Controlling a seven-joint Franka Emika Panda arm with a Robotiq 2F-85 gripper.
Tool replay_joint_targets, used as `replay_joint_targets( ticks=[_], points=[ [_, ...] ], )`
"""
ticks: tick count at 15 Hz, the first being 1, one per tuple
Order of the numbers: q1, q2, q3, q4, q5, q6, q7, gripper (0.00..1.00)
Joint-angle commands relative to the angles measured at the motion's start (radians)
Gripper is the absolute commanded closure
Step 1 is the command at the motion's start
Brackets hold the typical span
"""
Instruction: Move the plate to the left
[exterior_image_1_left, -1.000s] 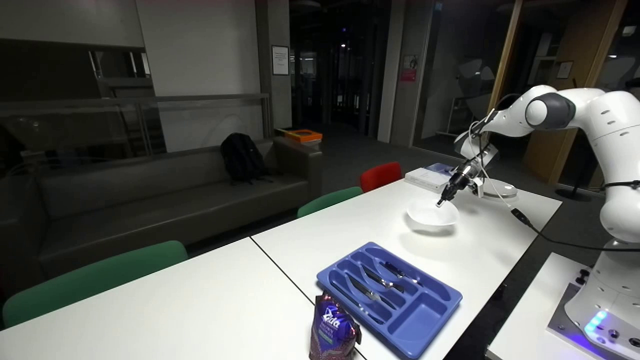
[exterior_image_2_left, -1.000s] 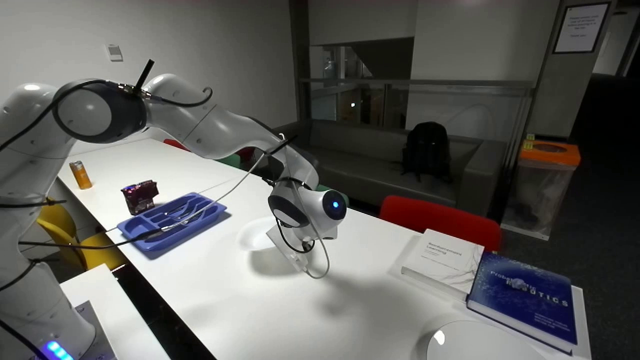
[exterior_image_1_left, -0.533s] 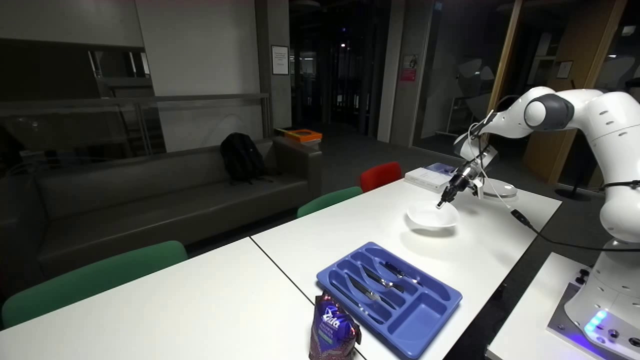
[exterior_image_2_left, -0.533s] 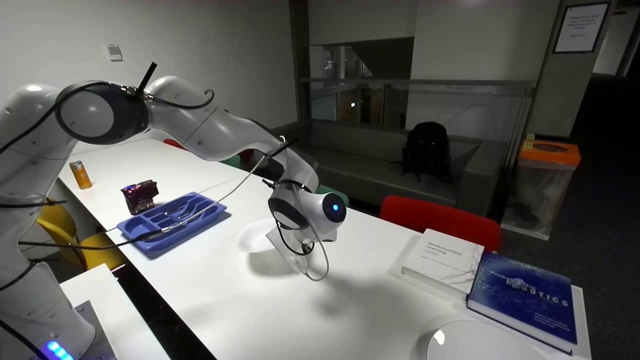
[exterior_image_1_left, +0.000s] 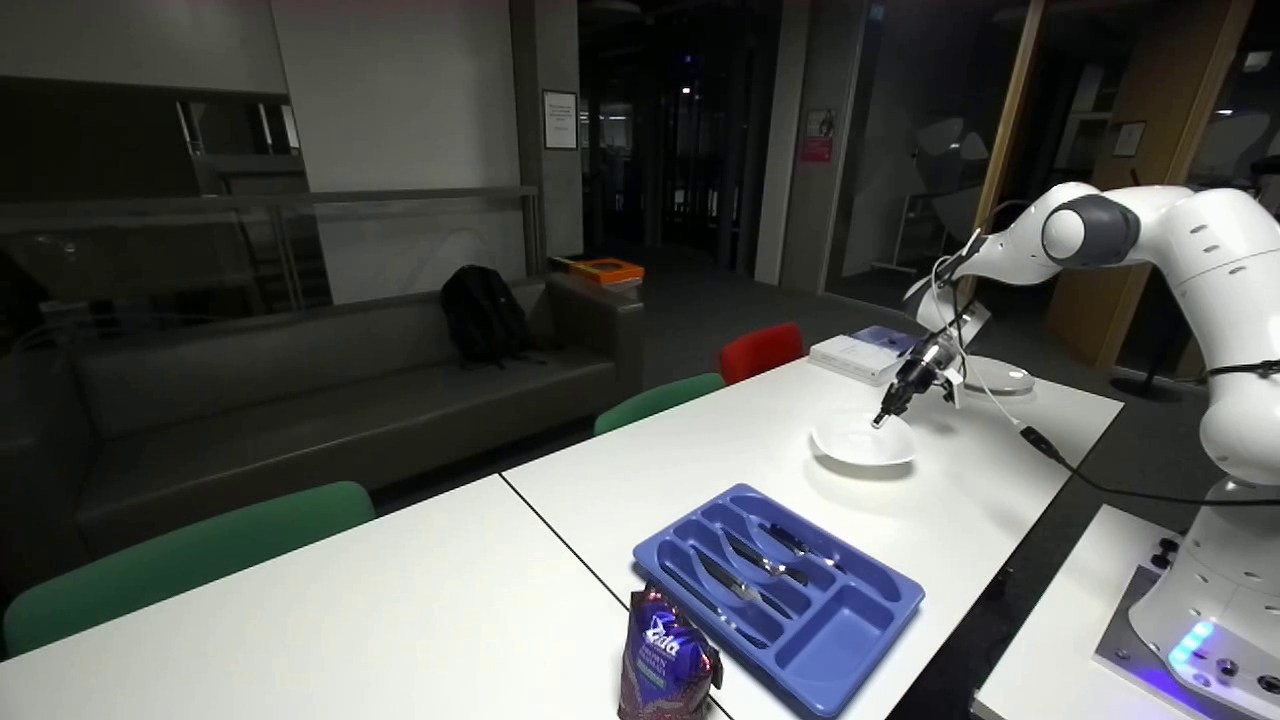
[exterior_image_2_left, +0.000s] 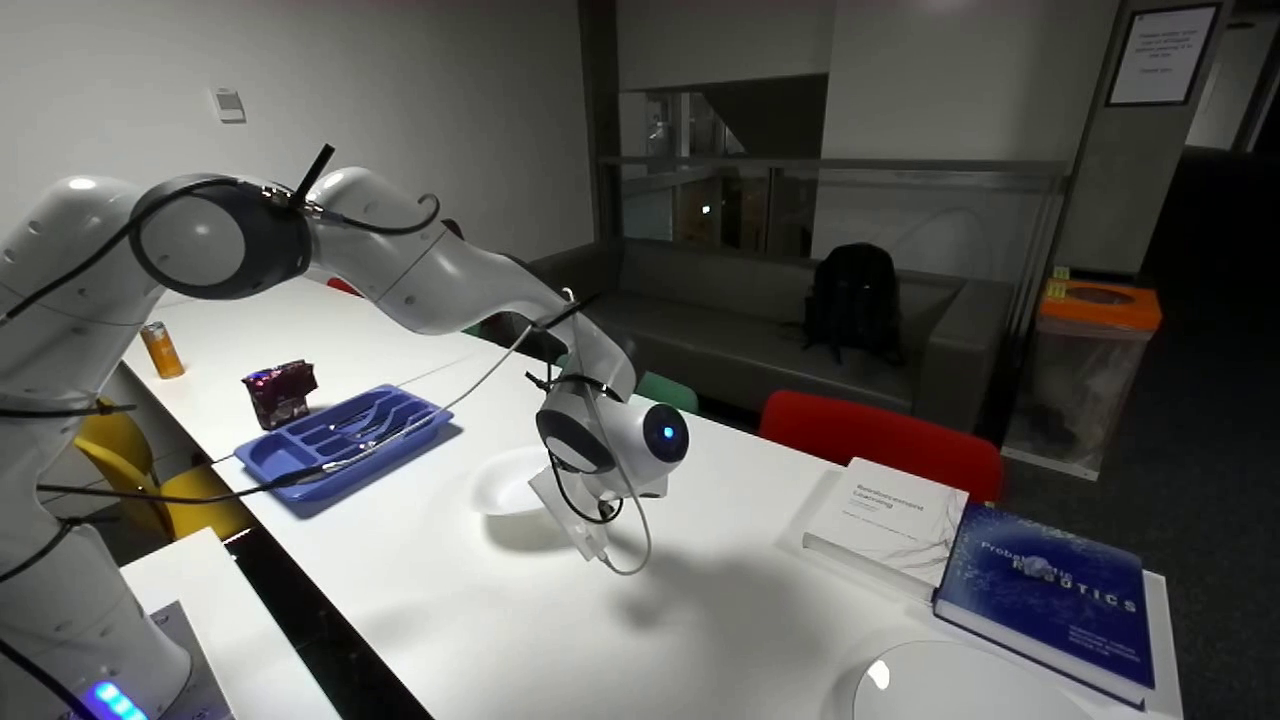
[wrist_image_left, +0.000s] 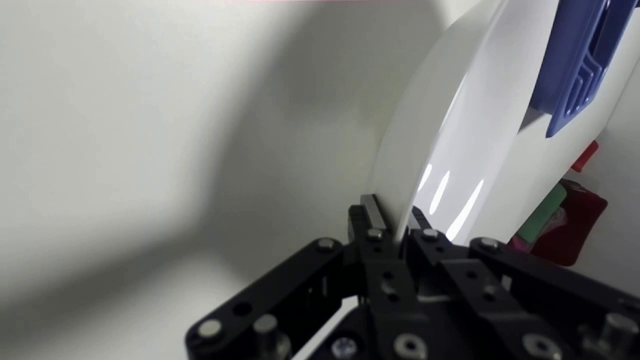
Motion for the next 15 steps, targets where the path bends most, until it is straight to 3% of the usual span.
replay_joint_targets(
  ticks=[1, 15],
  points=[
    [-0.016, -0.002, 0.026, 0.022, 0.003, -0.021, 0.006, 0.98],
    [0.062, 0.01, 0.08, 0.041, -0.012, 0.044, 0.013, 0.98]
  ],
)
